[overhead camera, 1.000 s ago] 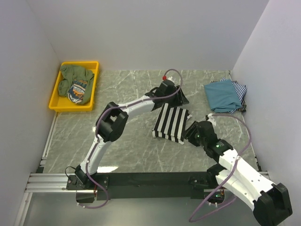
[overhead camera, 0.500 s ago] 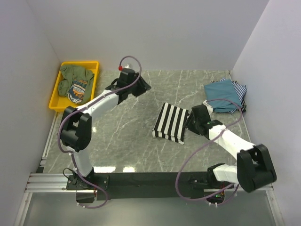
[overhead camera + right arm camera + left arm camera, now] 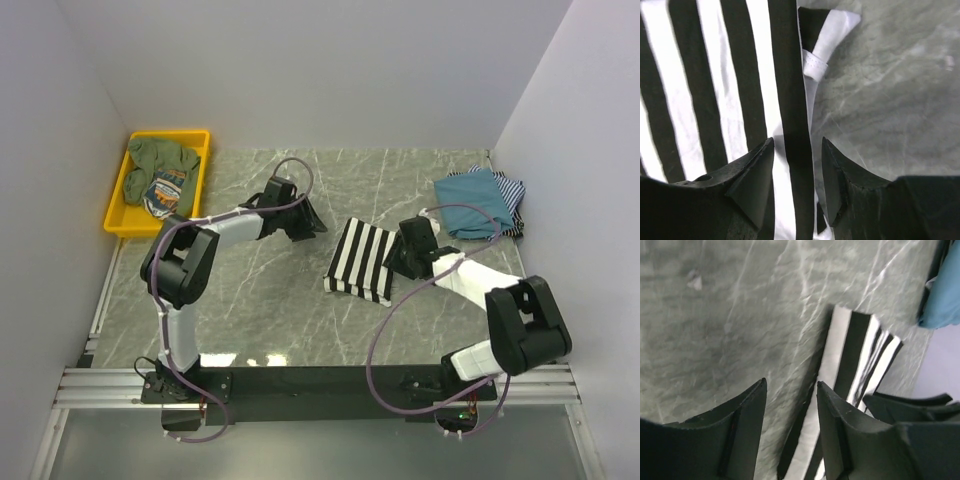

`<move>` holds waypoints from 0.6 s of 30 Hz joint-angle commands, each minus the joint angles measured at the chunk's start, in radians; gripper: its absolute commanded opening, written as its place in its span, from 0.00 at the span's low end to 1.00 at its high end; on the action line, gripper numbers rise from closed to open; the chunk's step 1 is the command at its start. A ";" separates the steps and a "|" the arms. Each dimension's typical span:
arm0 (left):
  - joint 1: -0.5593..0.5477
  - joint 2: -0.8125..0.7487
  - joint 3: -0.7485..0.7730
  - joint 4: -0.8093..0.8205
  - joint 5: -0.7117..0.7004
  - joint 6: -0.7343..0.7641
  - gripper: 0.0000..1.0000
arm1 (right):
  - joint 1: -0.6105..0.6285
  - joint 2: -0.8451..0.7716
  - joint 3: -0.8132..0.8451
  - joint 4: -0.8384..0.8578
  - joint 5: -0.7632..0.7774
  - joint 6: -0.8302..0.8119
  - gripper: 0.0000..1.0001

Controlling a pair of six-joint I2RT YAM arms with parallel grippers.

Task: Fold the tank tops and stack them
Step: Neatly place the folded tank top to the corner

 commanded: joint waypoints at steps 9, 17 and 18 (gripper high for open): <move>0.004 -0.145 -0.166 0.055 -0.110 -0.053 0.50 | 0.084 0.212 0.183 0.076 -0.089 0.001 0.47; 0.035 -0.285 -0.268 -0.013 -0.248 -0.087 0.50 | 0.183 0.281 0.330 0.044 -0.114 0.007 0.45; 0.035 -0.290 -0.266 -0.016 -0.246 -0.081 0.50 | 0.180 0.276 0.327 0.042 -0.105 0.010 0.44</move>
